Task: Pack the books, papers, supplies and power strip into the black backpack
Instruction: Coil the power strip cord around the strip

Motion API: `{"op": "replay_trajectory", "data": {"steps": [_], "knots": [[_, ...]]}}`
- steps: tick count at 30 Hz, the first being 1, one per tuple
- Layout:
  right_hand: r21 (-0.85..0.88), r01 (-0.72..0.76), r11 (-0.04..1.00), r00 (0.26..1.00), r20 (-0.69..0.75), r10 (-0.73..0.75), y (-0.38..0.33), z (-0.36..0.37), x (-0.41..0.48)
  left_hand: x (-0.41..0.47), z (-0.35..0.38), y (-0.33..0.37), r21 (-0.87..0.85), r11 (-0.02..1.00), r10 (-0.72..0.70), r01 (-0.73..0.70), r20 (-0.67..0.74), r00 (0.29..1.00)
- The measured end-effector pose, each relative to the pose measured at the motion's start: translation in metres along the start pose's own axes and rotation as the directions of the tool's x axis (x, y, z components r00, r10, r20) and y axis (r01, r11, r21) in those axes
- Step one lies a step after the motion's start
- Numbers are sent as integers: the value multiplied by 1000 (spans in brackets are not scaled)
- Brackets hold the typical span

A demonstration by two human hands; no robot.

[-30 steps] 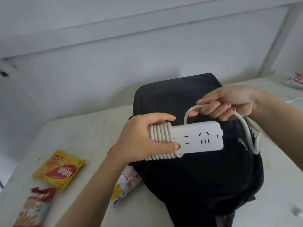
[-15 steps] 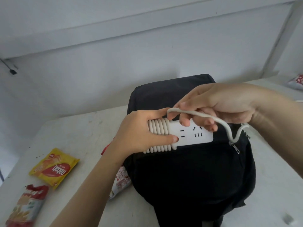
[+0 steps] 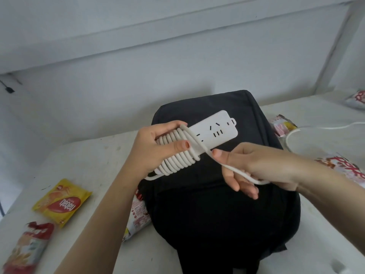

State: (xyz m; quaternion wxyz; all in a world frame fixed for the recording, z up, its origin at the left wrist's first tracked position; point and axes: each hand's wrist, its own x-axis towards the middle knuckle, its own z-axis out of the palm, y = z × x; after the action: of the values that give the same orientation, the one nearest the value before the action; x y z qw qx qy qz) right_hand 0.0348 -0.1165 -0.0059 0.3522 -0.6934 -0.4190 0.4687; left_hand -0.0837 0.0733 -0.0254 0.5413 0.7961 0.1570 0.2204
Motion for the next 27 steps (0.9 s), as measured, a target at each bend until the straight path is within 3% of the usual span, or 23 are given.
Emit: {"op": "replay_trajectory", "data": {"steps": [5,10,14,17,21,24,27], "knots": [[-60,-89,994,995,-42,87,11,12,5,1,10,-3,-16,1000,-5,4,-32,999],[-146,-198,969,979,-74,189,22,19,8,-3,24,-31,136,991,-11,18,-50,999],[-193,-271,943,962,-84,260,26,26,12,-10,33,-43,286,957,74,-46,-87,994],[-202,-297,933,954,-98,283,26,31,15,-9,32,-50,487,854,257,-184,-87,963],[-213,-307,928,951,-116,288,25,32,19,-11,34,-59,510,802,389,-310,-54,920],[-207,-305,930,951,-121,285,26,32,20,-17,41,-67,657,648,546,-386,-47,837],[-198,-300,933,952,-129,279,25,31,19,-19,42,-71,754,539,546,-376,27,837]]}}
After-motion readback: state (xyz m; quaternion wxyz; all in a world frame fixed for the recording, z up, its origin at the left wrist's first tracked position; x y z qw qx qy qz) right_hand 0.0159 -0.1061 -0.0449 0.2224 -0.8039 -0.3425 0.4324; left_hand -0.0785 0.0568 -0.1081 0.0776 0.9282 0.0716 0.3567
